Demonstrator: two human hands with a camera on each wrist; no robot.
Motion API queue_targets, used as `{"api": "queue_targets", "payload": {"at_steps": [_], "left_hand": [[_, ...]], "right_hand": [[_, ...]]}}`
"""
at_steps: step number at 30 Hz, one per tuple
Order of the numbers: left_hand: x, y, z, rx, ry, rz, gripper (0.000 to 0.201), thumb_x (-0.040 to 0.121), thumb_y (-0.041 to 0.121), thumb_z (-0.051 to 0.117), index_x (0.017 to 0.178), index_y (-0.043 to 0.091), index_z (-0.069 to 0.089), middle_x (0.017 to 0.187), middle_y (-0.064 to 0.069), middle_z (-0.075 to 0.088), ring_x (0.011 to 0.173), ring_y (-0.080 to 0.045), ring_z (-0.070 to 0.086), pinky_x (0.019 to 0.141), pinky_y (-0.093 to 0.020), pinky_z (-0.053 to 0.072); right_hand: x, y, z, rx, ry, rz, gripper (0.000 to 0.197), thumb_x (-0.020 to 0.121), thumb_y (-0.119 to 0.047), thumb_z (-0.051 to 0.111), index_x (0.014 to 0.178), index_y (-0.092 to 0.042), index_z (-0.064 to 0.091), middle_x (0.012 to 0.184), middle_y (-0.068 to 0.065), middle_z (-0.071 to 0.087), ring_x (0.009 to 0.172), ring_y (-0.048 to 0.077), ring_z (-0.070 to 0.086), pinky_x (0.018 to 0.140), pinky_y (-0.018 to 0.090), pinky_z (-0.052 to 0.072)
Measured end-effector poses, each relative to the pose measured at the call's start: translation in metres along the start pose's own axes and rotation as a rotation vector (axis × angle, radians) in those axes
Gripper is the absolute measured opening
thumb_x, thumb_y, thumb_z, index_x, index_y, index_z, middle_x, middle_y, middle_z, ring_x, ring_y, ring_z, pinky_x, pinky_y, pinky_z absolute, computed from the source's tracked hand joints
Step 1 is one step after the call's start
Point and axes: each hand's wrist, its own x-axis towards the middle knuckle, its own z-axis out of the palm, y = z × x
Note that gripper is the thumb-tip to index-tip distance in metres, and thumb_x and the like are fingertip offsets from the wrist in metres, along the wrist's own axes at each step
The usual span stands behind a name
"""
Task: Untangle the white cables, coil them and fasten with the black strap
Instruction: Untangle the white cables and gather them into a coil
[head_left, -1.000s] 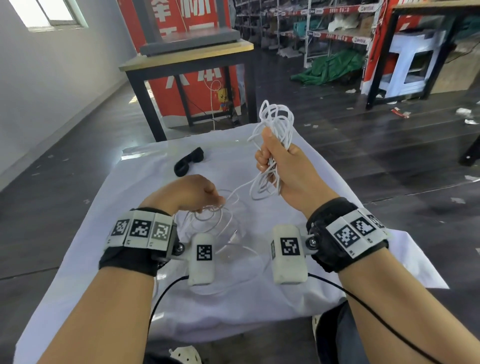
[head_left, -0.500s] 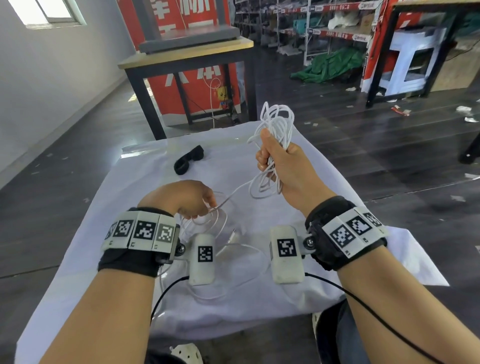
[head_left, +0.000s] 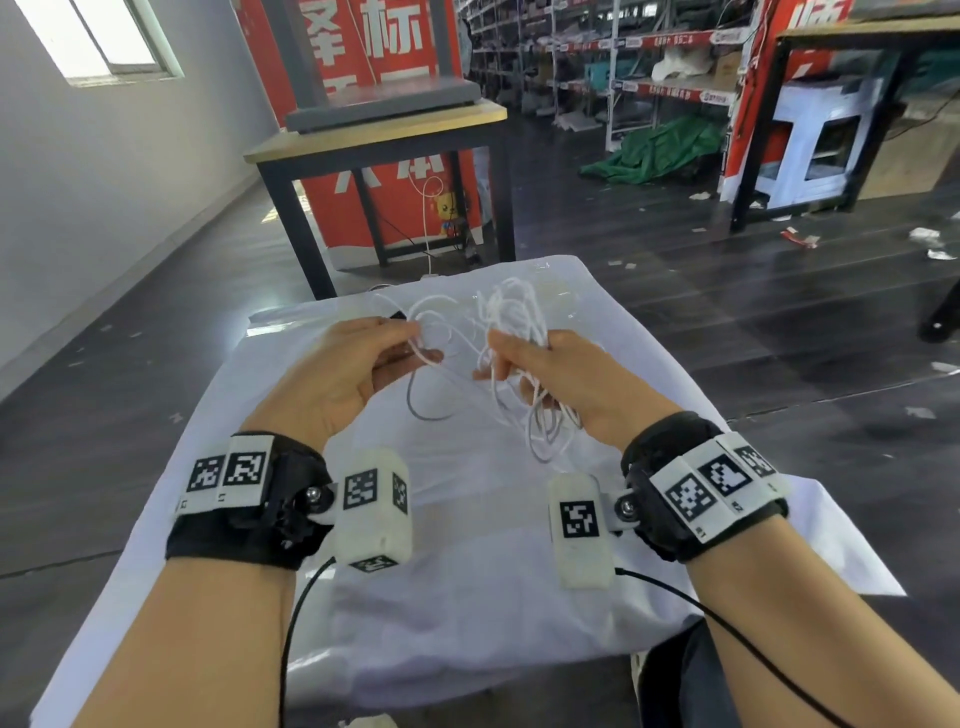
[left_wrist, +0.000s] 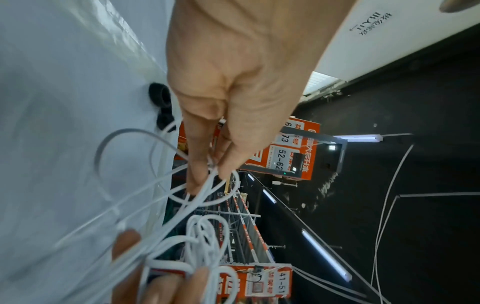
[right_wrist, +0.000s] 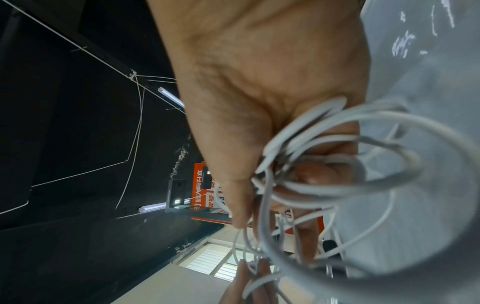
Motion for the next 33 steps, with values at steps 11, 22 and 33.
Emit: {"api": "queue_targets", "payload": {"at_steps": [11, 22, 33], "left_hand": [[0.011, -0.004, -0.016, -0.264, 0.451, 0.177, 0.014, 0.099, 0.007, 0.045, 0.085, 0.010, 0.048, 0.073, -0.002, 0.050, 0.047, -0.003, 0.054, 0.047, -0.013, 0.043], [0.023, -0.026, -0.032, 0.181, 0.557, 0.008, 0.069, 0.086, 0.012, 0.050, 0.150, 0.014, 0.022, 0.146, -0.009, 0.031, 0.115, -0.019, 0.046, 0.085, -0.033, 0.043], [0.011, -0.026, 0.005, 0.835, -0.151, 0.296, 0.022, 0.091, 0.033, 0.061, 0.112, 0.029, 0.066, 0.110, 0.010, 0.067, 0.103, -0.009, 0.061, 0.094, -0.028, 0.046]], "right_hand": [[0.005, 0.005, -0.004, 0.075, 0.348, 0.051, 0.037, 0.096, -0.034, 0.053, 0.065, -0.014, 0.058, 0.068, -0.005, 0.056, 0.054, 0.007, 0.045, 0.045, 0.010, 0.039], [0.010, 0.013, -0.002, 0.150, 0.373, 0.024, 0.042, 0.095, -0.041, 0.052, 0.068, -0.011, 0.062, 0.071, 0.000, 0.058, 0.057, 0.012, 0.043, 0.047, 0.013, 0.039], [0.006, 0.007, 0.007, 0.053, 0.140, -0.105, 0.041, 0.096, -0.039, 0.051, 0.062, -0.017, 0.057, 0.086, -0.003, 0.072, 0.050, 0.006, 0.048, 0.053, 0.012, 0.044]]}}
